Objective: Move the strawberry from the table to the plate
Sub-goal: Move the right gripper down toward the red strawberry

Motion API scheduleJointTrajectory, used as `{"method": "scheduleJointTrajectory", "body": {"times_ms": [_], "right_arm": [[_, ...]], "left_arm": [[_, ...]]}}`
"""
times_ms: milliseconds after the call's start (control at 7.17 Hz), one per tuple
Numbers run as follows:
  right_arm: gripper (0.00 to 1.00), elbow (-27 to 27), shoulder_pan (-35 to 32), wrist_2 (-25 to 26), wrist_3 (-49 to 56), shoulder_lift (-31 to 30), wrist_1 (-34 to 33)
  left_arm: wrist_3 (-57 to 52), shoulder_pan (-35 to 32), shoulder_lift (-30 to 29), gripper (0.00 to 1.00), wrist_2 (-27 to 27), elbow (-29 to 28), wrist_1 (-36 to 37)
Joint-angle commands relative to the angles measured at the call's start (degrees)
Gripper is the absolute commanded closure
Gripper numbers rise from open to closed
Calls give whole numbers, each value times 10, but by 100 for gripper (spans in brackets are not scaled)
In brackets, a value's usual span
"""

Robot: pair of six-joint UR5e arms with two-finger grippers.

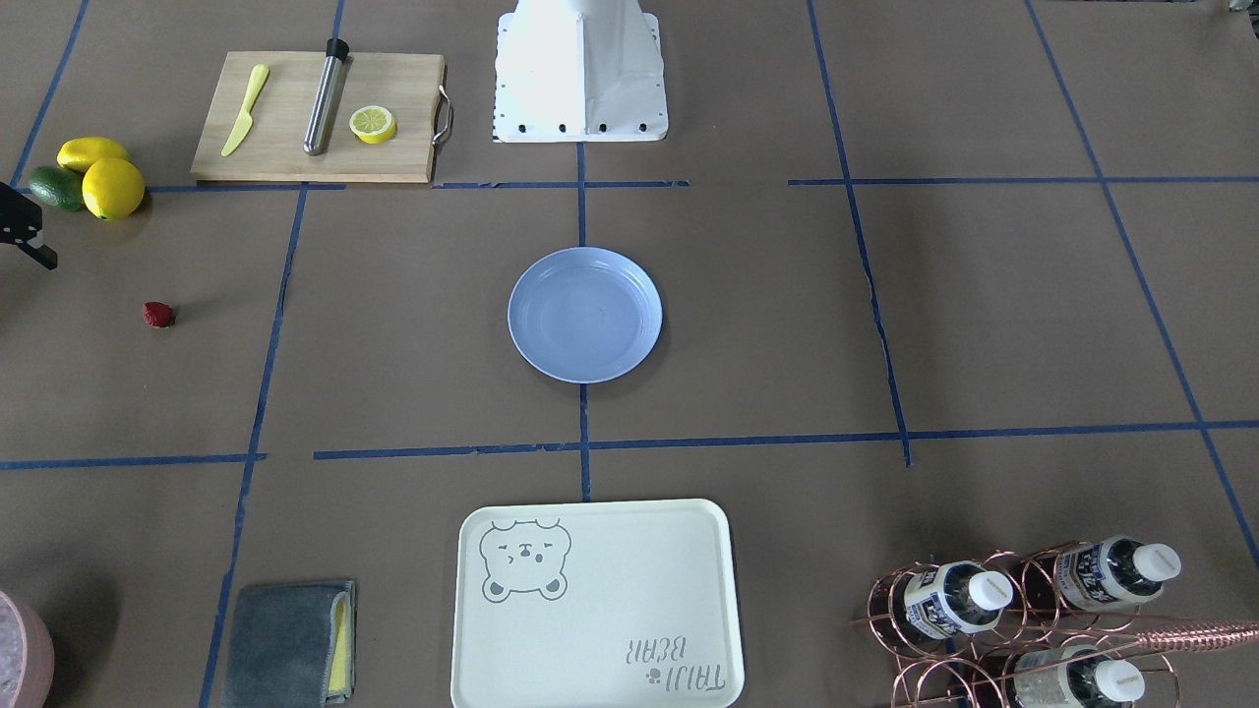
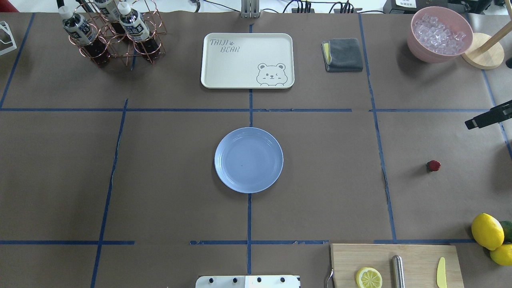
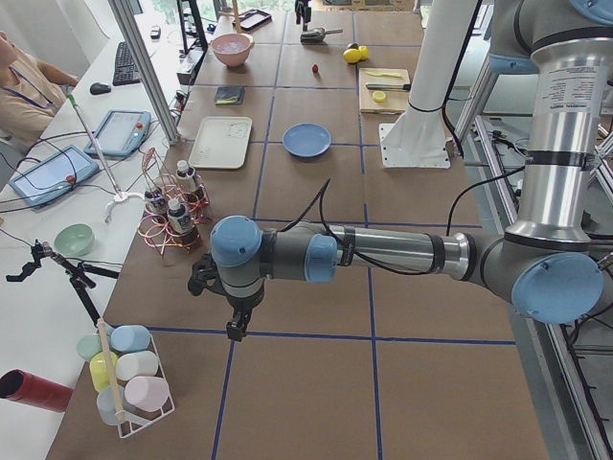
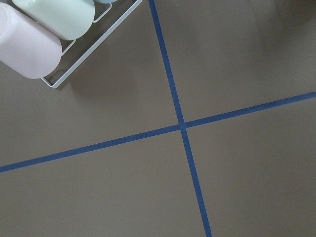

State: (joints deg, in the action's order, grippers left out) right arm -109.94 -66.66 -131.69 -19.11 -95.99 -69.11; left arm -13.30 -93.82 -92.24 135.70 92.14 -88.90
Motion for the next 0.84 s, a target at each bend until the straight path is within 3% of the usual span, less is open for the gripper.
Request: {"method": "scheduleJointTrajectory", "body": {"times_ms": [0, 140, 279, 698], "right_arm": [[1, 63, 93, 76, -142, -19, 187], [1, 100, 131, 99, -197, -20, 270], [1, 117, 167, 163, -211, -20, 296], [8, 134, 202, 183, -211, -22, 296]], "left_arm": [[-1, 0, 0, 0, 2, 1, 0], [-1, 0, 0, 0, 2, 1, -1], [-1, 0, 0, 0, 2, 1, -1], [-1, 0, 0, 0, 3, 1, -3]]}}
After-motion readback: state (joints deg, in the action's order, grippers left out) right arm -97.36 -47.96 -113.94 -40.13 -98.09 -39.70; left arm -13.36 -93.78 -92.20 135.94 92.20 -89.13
